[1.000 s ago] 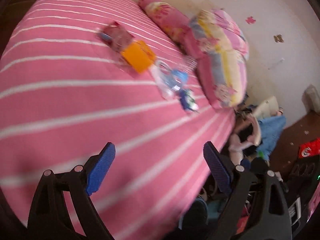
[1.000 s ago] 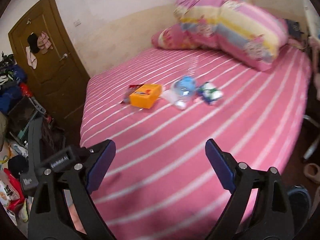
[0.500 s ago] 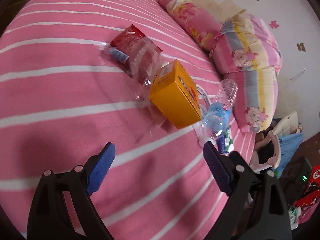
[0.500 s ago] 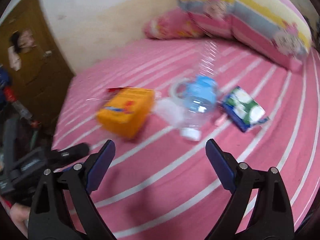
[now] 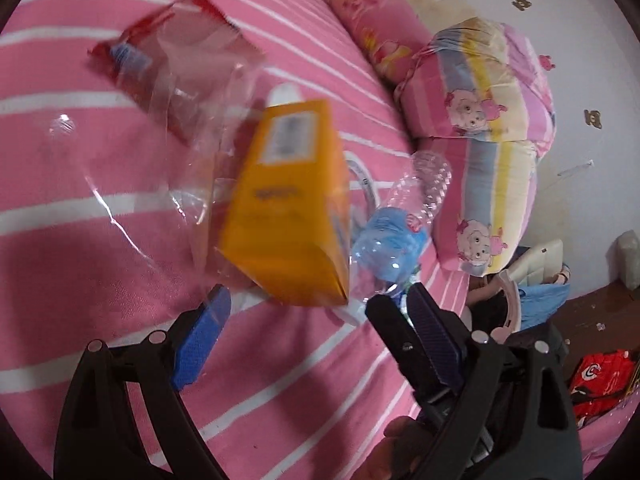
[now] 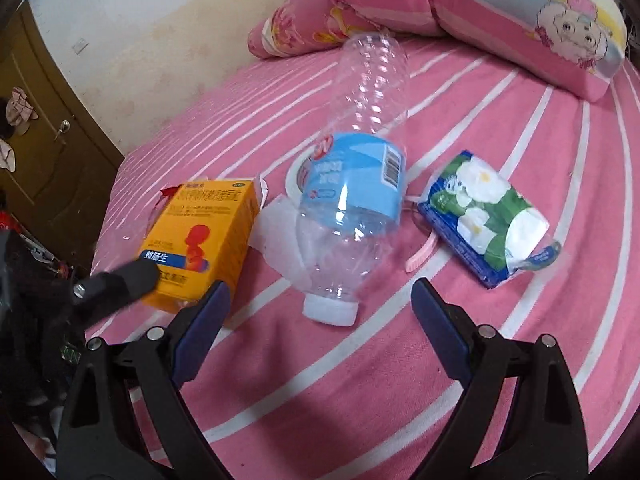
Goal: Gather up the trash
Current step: 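Move both tools back over the bed toward the orange box and plastic bag, then grasp the clear plastic bag with the left tool while the right tool grasps the orange box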
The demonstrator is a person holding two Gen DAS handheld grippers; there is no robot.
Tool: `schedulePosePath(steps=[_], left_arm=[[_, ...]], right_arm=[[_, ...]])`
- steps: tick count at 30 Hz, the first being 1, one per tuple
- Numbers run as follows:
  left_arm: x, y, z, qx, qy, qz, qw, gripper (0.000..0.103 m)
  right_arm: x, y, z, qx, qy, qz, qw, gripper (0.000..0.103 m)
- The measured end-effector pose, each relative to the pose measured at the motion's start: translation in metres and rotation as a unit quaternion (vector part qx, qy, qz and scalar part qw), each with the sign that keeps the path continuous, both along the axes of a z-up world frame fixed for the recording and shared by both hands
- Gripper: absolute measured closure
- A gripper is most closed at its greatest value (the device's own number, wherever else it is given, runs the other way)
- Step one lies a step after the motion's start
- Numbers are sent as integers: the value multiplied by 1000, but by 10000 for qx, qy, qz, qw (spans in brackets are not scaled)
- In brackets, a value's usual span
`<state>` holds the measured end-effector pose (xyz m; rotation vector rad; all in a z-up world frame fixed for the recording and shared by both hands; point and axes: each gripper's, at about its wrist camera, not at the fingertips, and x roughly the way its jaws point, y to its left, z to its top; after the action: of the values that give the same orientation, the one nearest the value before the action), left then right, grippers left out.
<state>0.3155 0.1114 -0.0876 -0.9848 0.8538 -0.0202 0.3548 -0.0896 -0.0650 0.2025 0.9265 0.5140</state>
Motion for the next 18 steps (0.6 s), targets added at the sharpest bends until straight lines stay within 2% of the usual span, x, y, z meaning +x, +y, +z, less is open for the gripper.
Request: schedulePosePath(steps=[4, 9, 14, 18], left_arm=[[-6, 3, 1, -450, -123, 96, 9989, 16], [-17, 2, 18, -171, -228, 249, 9993, 16], [-38, 28, 17, 13, 86, 707, 9975, 16], [-53, 50, 22, 160, 177, 1023, 9945, 16]], right_arm=[[3, -6, 0, 98, 132, -146, 9998, 13], [4, -14, 4, 297, 182, -216, 9992, 13], [-3, -6, 16, 440, 36, 59, 9990, 13], [-7, 11, 22, 520, -40, 298, 9982, 13]])
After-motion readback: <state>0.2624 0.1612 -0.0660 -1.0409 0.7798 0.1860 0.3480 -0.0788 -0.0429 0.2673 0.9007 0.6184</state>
